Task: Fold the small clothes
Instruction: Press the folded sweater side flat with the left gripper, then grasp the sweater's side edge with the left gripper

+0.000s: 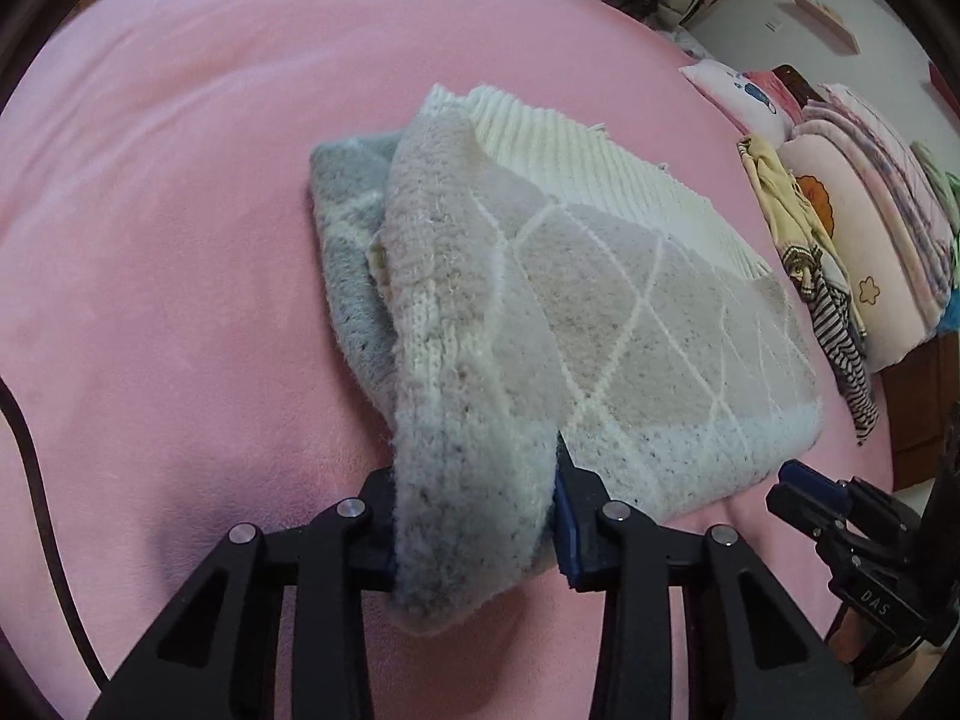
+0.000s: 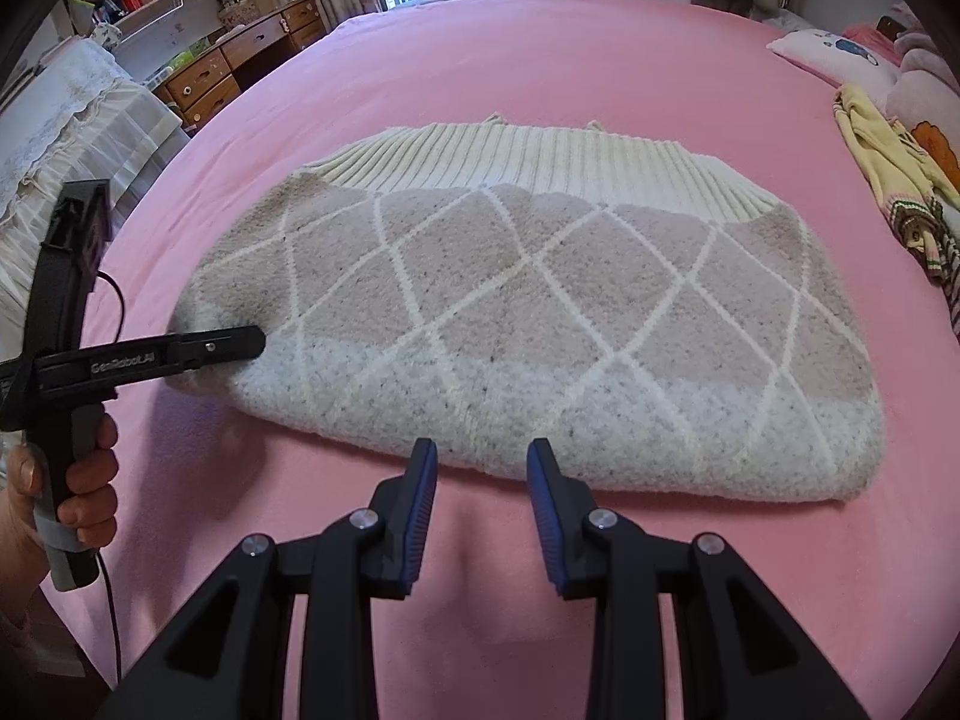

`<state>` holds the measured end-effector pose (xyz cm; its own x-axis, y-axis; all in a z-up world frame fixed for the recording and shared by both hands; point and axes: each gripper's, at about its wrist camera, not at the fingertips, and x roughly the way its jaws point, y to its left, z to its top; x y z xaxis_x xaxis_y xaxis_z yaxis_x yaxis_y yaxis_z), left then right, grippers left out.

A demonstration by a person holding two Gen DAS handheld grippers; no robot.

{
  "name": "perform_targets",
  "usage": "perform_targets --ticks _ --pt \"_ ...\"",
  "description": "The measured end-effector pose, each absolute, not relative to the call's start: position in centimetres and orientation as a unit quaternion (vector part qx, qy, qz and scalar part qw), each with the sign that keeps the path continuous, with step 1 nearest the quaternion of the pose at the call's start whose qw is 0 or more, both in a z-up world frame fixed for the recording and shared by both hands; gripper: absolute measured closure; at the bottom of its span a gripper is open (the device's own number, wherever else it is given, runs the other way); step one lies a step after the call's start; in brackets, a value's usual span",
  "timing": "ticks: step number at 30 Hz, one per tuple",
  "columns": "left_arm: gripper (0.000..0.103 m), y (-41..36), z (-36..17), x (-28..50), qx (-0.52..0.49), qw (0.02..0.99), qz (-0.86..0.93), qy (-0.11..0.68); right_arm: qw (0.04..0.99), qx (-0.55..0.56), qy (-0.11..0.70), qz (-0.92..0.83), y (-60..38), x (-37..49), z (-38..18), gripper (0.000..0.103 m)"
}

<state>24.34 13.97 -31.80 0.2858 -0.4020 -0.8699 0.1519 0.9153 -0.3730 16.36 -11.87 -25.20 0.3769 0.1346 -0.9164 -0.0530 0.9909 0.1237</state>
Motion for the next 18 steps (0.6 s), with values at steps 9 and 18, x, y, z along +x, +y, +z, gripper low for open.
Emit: perform_targets --ticks 9,18 --pt "0.068 11.8 -27.0 22.8 -0.062 0.825 -0.149 0.542 0.851 0.032 0.523 0.028 -13.7 18.2 -23.8 0.072" --pt "0.068 10.8 -25.1 22.4 -0.041 0.837 -0.129 0.530 0.865 0.022 0.500 0.018 -13.1 21.8 -24.7 0.072"
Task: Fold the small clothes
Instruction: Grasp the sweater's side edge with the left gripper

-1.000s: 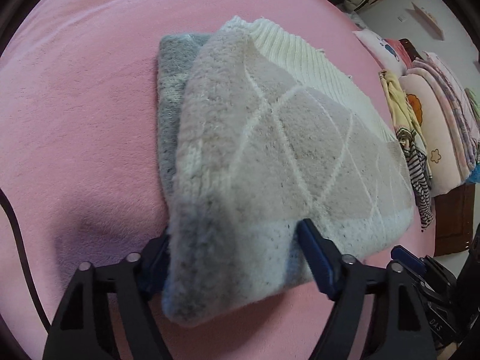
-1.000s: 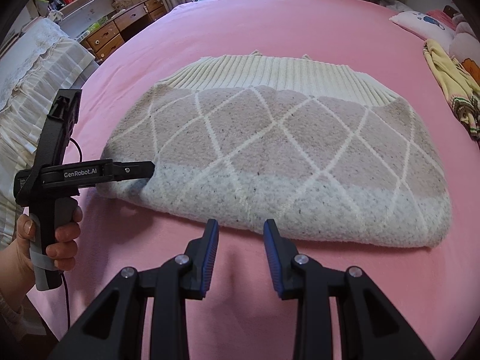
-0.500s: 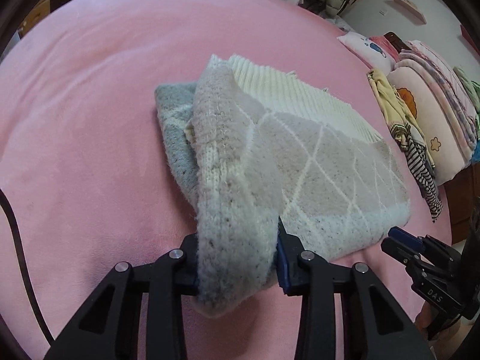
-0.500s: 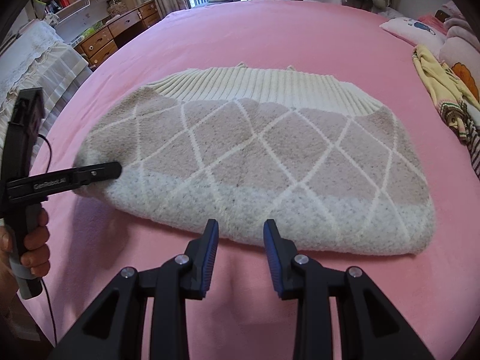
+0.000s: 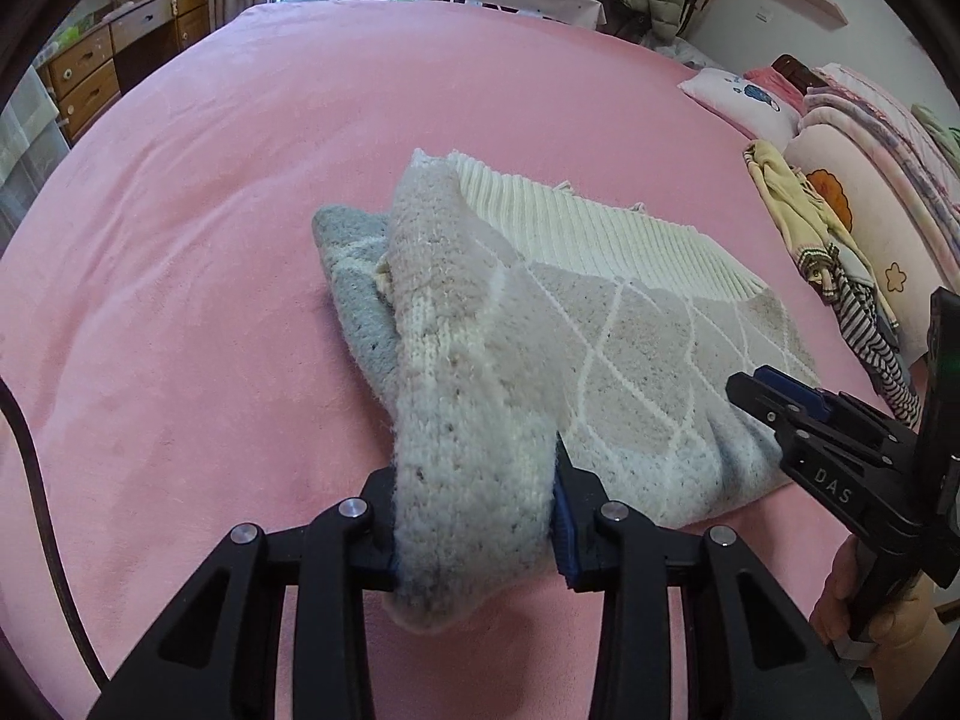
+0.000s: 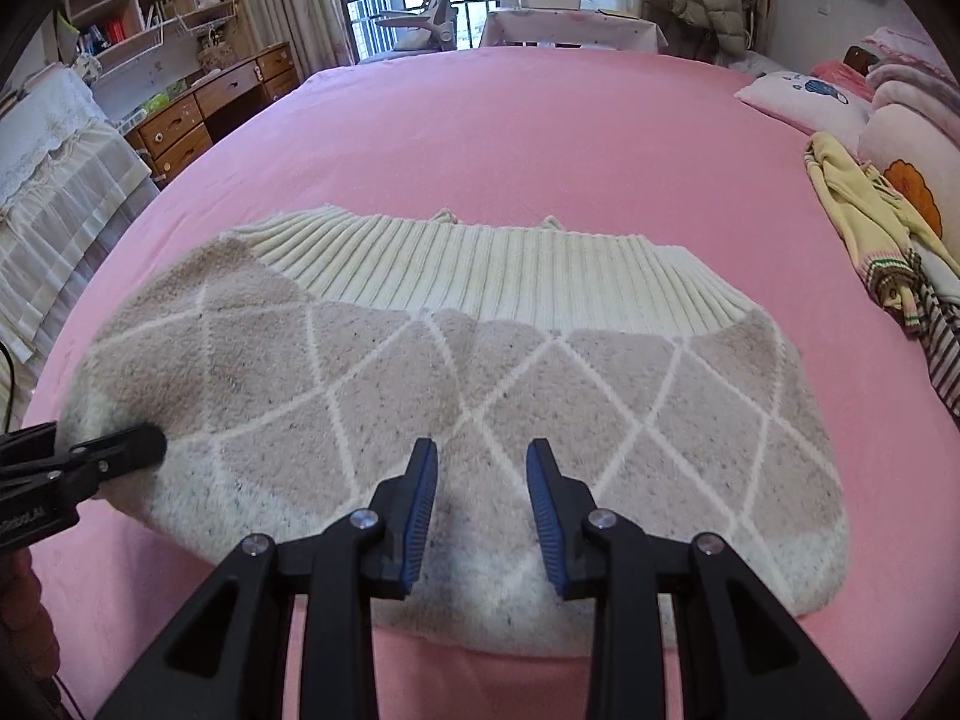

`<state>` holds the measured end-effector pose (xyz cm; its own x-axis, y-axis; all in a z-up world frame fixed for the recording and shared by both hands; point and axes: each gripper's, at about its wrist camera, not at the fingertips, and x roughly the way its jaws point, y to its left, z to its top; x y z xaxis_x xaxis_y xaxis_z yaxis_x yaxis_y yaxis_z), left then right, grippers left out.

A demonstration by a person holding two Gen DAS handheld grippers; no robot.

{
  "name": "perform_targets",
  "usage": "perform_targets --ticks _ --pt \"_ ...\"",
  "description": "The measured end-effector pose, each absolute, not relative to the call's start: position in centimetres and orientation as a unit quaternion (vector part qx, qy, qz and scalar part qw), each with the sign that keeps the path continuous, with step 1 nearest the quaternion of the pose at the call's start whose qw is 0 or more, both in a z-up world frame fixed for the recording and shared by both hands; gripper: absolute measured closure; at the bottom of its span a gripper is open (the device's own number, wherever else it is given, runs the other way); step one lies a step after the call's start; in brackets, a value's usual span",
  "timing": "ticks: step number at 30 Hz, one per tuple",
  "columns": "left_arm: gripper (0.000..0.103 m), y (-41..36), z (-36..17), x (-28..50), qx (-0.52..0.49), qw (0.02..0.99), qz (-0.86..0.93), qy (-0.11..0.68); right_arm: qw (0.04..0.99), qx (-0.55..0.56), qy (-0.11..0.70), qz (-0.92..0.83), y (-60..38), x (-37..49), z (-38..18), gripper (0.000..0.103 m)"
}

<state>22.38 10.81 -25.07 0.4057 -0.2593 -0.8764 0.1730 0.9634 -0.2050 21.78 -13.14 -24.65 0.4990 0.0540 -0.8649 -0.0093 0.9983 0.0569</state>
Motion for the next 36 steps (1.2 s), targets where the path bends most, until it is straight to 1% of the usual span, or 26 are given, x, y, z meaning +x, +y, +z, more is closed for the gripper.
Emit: perform_targets --ticks 7,12,20,36 --pt "0.068 10.6 -25.8 22.5 -0.048 0.833 -0.111 0.540 0.862 -0.007 0.506 0.028 -12.5 20.7 -25.0 0.072" --pt "0.068 10.3 -26.2 22.5 -0.048 0.832 -0.103 0.543 0.855 0.003 0.518 0.030 -13.0 20.1 -25.3 0.072" --pt "0.068 10.8 -27.5 22.7 -0.075 0.822 -0.092 0.557 0.853 0.013 0.521 0.037 -12.6 19.9 -25.6 0.072" --pt "0.068 9.3 -26.7 22.4 -0.037 0.829 -0.083 0.552 0.840 0.004 0.542 0.023 -12.0 20.5 -26.8 0.075"
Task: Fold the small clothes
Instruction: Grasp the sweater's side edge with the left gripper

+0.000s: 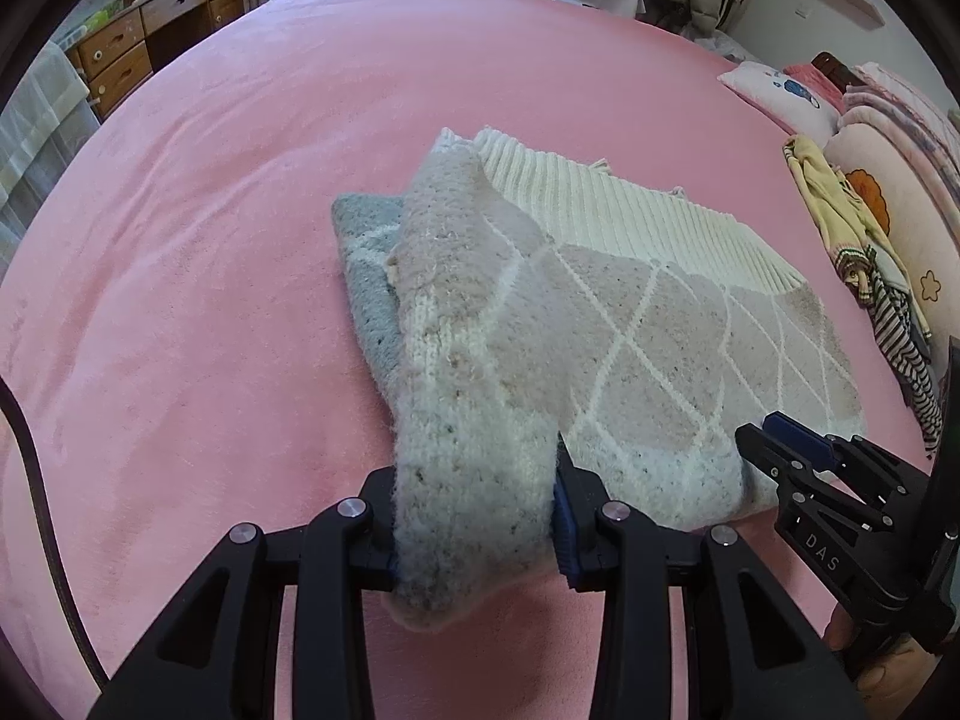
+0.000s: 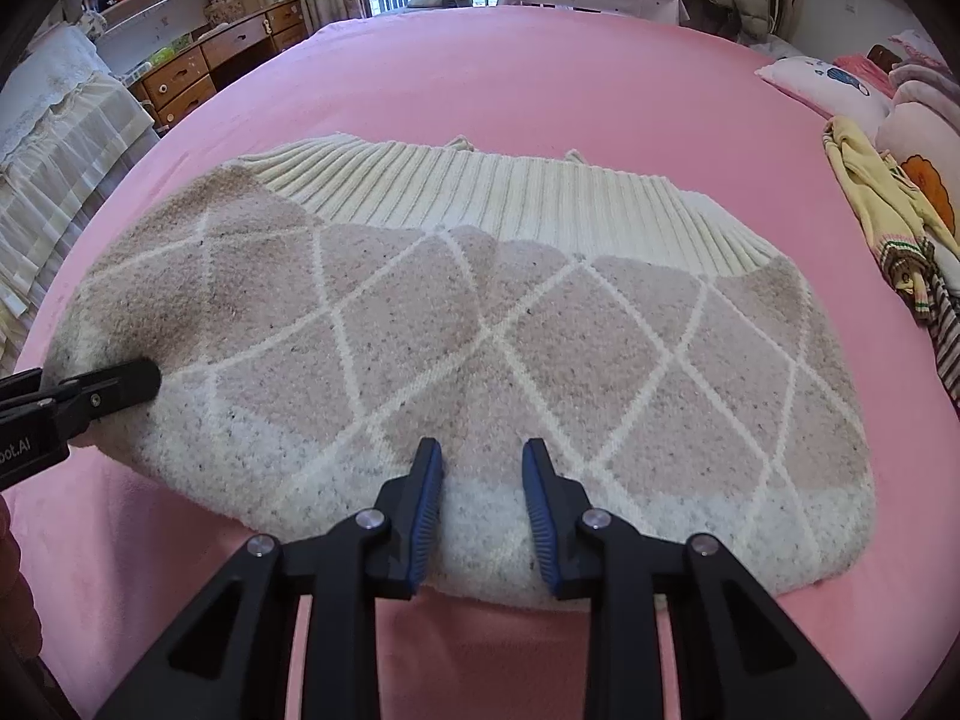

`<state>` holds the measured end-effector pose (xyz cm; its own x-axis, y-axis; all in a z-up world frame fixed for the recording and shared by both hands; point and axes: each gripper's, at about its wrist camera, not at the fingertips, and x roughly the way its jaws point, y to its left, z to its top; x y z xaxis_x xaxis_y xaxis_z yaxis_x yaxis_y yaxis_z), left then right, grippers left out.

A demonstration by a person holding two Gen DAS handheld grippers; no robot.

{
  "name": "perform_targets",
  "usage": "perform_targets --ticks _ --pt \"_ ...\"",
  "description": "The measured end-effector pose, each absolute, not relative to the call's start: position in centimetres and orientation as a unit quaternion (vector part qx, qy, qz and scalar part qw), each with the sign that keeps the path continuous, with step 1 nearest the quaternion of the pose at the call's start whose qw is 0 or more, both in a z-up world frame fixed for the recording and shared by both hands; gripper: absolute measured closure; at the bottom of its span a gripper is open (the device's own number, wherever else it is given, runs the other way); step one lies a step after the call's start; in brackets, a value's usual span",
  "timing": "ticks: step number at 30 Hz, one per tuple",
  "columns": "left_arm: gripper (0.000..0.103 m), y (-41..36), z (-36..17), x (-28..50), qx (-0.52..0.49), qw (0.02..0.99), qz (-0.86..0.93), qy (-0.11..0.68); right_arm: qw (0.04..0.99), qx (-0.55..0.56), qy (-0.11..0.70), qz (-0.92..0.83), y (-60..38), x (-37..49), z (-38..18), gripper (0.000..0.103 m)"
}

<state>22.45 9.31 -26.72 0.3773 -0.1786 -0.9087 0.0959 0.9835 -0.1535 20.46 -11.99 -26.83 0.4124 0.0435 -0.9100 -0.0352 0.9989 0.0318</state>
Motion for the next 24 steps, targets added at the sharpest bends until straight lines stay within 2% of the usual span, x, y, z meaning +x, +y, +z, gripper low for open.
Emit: perform_targets --ticks 10,19,24 --pt "0.067 9.1 -26.7 22.3 -0.024 0.830 -0.078 0.551 0.837 0.009 0.547 0.012 -11.9 20.9 -26.5 0.075" --pt "0.067 9.3 -26.9 22.5 -0.023 0.829 -0.074 0.554 0.848 0.000 0.530 0.004 -11.5 21.5 -23.2 0.075" --pt "0.067 8.4 -25.6 22.0 -0.014 0.839 -0.073 0.538 0.841 -0.002 0.542 0.010 -11.3 21.6 -25.0 0.075"
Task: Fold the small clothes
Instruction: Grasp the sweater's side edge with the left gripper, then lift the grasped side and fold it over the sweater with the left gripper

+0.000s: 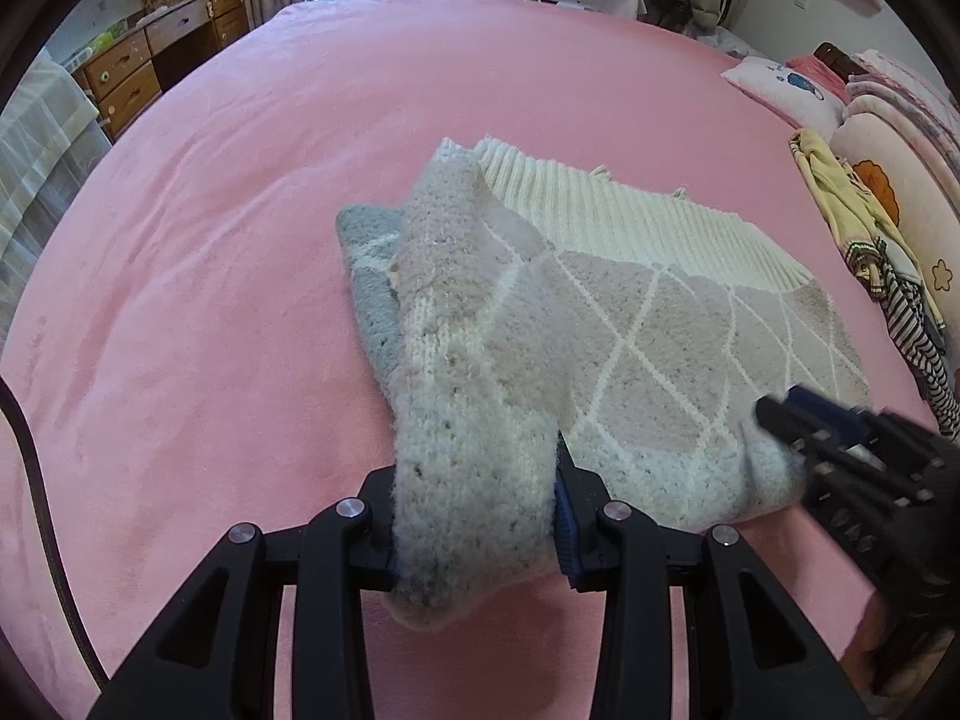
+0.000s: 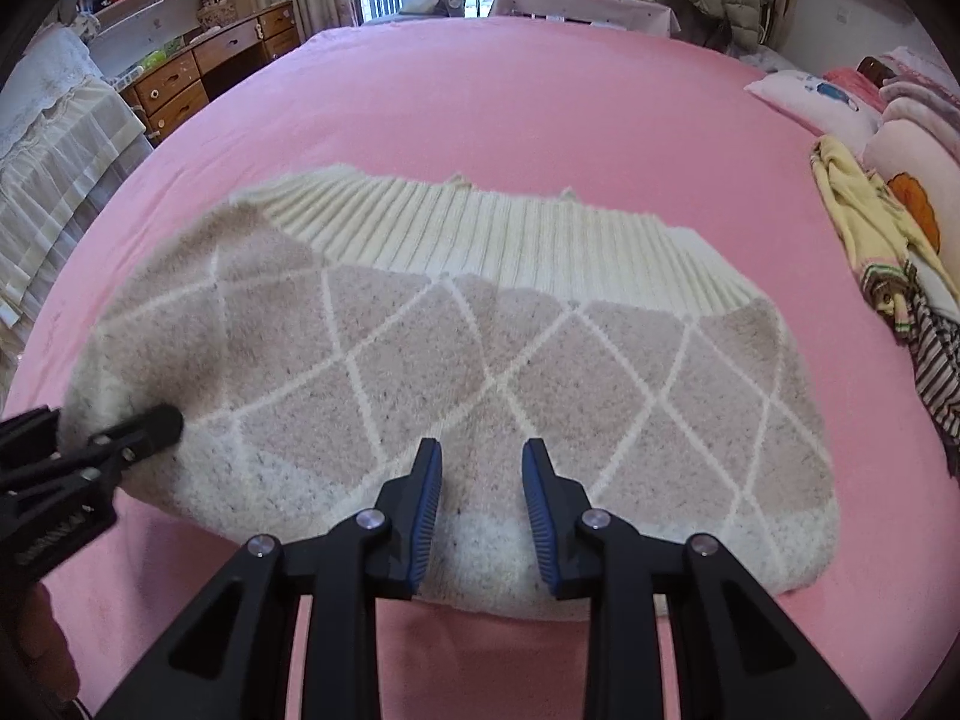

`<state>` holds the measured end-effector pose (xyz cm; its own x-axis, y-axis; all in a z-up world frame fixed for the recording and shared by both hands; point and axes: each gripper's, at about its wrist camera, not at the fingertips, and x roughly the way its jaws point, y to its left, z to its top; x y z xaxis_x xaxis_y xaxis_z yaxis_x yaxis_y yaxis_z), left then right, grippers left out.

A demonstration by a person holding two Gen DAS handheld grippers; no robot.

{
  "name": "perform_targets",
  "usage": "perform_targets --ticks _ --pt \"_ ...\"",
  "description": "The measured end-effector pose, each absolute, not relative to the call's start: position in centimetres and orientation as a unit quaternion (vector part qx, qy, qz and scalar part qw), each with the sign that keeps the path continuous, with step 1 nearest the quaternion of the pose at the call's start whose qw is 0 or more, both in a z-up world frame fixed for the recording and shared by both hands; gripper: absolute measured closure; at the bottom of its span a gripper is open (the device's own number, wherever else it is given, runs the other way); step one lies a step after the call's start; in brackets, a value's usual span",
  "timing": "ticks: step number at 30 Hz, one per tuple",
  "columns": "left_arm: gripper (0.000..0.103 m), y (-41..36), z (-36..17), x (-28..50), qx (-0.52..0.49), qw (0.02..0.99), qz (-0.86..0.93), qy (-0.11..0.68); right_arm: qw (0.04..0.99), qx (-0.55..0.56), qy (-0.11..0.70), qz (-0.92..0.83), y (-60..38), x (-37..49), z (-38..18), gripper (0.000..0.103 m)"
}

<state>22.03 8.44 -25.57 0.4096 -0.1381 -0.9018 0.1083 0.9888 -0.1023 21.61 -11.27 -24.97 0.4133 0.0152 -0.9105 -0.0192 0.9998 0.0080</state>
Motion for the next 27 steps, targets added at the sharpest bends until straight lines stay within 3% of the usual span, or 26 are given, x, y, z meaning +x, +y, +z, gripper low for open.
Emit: perform_targets --ticks 9,27 --pt "0.067 5.3 -22.3 20.6 0.005 0.857 -0.112 0.503 0.828 0.010 0.561 0.020 -11.6 20.5 -29.1 0.079" --pt "0.074 -6.1 -18.8 19.1 0.018 0.856 -0.239 0.457 0.836 0.136 0.529 0.041 -18.0 17.3 -27.0 0.081"
